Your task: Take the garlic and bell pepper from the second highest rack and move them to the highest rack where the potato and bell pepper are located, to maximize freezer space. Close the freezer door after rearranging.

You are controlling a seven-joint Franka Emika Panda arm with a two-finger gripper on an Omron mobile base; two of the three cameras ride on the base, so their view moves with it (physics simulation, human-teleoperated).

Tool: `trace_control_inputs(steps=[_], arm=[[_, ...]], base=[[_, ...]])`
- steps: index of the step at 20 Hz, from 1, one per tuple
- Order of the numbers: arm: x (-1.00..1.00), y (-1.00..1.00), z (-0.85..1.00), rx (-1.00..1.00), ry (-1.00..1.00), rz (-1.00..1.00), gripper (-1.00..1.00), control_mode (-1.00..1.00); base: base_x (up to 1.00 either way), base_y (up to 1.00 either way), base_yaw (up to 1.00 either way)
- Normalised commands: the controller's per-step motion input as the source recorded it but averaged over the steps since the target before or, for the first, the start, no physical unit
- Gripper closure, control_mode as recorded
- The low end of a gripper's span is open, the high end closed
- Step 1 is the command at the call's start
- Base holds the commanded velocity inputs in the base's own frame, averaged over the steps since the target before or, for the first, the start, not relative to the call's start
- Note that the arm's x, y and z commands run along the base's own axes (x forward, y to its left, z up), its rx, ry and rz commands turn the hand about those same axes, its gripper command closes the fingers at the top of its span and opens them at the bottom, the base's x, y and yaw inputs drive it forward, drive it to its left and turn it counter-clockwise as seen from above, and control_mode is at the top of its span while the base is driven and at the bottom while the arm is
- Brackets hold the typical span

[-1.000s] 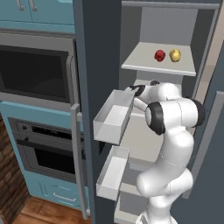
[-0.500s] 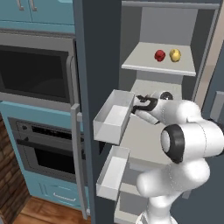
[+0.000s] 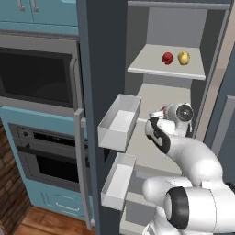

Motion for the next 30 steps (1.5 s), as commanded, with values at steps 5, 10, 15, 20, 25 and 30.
trace_control_inputs(steps=[5,10,15,20,25,30], arm=[[-0.77,0.18,1.00,0.00,0.28,-0.08,1.00,-1.00],[-0.77,0.12,0.99,0.00,0.26,-0.01,1.00,-1.00],[-0.81,0.12,0.75,0.00,0.04,0.00,1.00,-1.00],[-0.48,0.13,0.78,-0.03,-0.16,0.00,1.00,-1.00],[0.05,0.10,0.91,-0.11,-0.28,-0.01,1.00,-1.00],[0.56,0.14,0.48,-0.03,-0.02,-0.02,1.00,-1.00]], base=[[0.00,0.00,0.00],[0.00,0.00,0.00],[0.00,0.00,0.00],[0.00,0.00,0.00],[0.00,0.00,0.00],[0.00,0.00,0.00]])
